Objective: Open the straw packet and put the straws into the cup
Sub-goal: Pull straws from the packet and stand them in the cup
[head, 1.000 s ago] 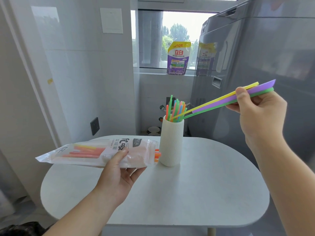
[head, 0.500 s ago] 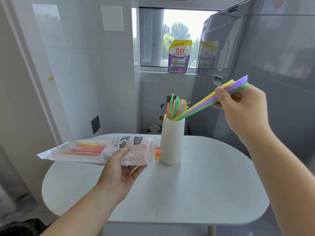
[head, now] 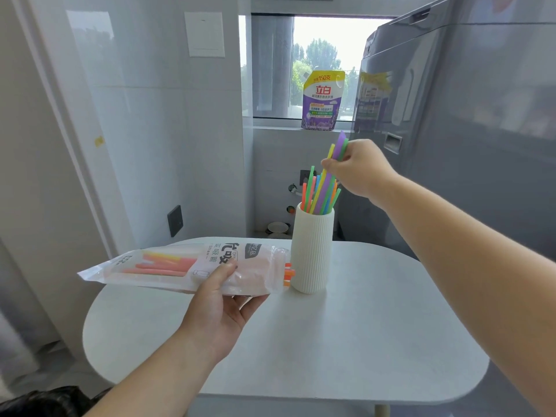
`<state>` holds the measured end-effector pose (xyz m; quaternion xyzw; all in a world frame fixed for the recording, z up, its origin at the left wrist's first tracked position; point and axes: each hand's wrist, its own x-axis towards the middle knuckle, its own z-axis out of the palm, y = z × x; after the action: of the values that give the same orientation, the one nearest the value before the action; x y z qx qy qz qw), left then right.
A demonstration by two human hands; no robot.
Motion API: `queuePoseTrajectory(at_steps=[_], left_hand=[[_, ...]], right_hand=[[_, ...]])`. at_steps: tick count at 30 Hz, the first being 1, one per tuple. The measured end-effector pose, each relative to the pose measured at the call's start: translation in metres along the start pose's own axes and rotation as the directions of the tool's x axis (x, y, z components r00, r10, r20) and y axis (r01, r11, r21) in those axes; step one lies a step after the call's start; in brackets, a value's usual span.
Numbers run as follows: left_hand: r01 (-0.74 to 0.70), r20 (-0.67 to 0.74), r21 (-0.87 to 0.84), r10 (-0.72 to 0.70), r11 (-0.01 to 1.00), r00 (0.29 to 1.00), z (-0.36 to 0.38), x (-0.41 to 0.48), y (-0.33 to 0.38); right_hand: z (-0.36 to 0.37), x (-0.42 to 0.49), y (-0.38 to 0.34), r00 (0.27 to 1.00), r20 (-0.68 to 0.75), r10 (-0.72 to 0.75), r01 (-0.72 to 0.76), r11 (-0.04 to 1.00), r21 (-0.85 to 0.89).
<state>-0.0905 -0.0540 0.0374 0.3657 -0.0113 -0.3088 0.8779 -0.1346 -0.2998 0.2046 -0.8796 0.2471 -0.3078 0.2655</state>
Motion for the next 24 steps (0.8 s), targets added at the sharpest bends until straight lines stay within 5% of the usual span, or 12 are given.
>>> queuePoseTrajectory(at_steps=[9, 15, 24], left_hand=[[-0.004, 0.007, -0.001, 0.004, 1.0, 1.0, -0.005, 0.0, 0.004], [-0.005, 0.004, -0.003, 0.005, 1.0, 1.0, -0.007, 0.0, 0.007], [-0.006, -0.006, 0.004, 0.006, 1.0, 1.0, -0.005, -0.001, 0.007]], right_hand=[[0.023, -0.01, 0.02, 0.999, 0.035, -0.026, 0.025, 0.999, 0.021], [0.03, -0.05, 0.039, 0.949, -0.313, 0.03, 0.001, 0.995, 0.099], [0.057, -0.082, 0.052, 0.971, -0.173, -0.167, 0.151, 0.983, -0.1]])
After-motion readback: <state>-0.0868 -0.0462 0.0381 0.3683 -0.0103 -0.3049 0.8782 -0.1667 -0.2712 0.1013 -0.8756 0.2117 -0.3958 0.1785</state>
